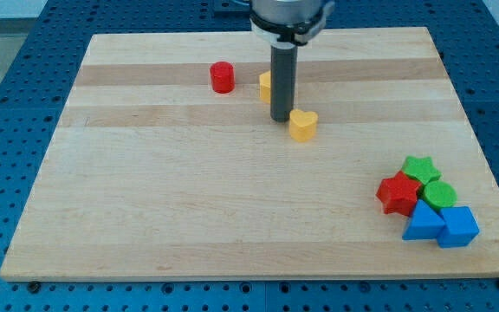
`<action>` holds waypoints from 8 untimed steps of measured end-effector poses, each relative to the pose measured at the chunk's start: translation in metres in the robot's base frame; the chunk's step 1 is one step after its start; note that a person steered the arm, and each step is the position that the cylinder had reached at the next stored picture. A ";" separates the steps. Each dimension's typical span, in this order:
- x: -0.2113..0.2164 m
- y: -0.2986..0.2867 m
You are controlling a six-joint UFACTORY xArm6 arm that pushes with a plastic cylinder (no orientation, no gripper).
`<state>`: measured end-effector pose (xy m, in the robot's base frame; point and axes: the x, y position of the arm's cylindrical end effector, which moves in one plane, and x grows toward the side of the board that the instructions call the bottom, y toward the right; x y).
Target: Slide the yellow heart to the top left side of the red star
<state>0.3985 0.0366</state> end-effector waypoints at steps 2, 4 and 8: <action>0.034 0.043; 0.074 0.065; 0.093 0.067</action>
